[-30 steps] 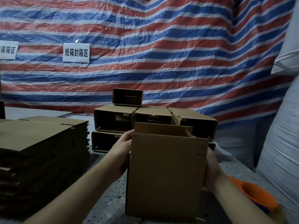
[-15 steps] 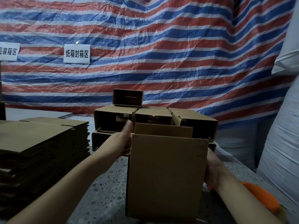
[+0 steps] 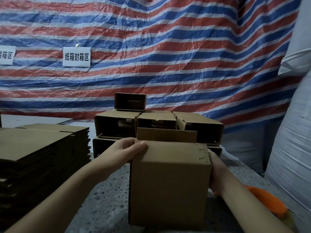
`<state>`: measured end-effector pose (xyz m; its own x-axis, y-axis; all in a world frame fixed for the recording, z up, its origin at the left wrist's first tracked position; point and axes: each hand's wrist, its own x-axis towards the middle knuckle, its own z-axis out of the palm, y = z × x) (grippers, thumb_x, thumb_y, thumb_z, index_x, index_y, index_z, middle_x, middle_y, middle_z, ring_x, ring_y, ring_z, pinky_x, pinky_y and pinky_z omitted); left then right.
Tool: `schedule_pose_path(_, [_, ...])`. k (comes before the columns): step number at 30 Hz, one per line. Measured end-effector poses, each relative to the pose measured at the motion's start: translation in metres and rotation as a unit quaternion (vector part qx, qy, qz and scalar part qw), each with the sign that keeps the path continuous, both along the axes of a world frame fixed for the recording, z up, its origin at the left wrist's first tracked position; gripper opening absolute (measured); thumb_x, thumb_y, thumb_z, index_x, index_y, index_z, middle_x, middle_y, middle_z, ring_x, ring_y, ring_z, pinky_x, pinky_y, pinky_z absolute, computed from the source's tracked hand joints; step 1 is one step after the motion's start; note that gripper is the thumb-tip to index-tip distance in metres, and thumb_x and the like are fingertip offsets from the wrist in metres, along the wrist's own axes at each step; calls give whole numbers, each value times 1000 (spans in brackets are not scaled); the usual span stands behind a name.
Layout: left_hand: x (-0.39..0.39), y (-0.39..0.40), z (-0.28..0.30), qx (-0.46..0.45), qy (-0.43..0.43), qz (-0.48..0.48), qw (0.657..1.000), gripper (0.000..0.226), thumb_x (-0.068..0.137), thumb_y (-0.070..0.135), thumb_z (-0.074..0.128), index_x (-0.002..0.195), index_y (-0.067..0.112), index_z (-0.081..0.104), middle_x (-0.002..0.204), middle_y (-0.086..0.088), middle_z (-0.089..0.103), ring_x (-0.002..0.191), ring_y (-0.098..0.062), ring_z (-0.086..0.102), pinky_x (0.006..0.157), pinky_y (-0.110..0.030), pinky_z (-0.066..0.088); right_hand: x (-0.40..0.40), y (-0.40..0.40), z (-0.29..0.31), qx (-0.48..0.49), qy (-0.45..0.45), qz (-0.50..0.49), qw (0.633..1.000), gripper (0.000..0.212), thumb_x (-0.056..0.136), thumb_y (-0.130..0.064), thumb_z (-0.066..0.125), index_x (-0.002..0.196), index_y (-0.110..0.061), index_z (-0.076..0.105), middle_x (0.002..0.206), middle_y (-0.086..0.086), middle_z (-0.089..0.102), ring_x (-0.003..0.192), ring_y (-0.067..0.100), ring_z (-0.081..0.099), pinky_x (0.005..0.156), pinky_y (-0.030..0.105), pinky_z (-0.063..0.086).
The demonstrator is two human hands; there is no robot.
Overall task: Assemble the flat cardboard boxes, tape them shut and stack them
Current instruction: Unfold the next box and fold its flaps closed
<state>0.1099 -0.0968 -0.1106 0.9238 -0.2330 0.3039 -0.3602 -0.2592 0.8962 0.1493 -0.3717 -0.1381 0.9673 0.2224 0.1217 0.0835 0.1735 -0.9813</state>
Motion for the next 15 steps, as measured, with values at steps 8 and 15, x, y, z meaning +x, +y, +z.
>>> schedule_pose_path(8, [14, -3, -11, -103, 2, 50, 993, 54, 63, 40, 75, 108, 23, 50, 111, -3, 64, 94, -15, 66, 71, -24, 52, -5, -5, -3, 46, -14, 1, 999, 54, 93, -64, 44, 106, -24, 79, 120, 15, 73, 110, 29, 71, 89, 42, 50])
schedule_pose_path(15, [13, -6, -8, -122, 17, 39, 992, 96, 71, 30, 78, 150, 40, 23, 114, 16, 50, 104, -6, 60, 71, -18, 52, -8, -8, 7, 13, -80, 60, 995, 42, 77, -37, 68, 120, -35, 70, 120, 14, 71, 106, 29, 71, 77, 34, 60])
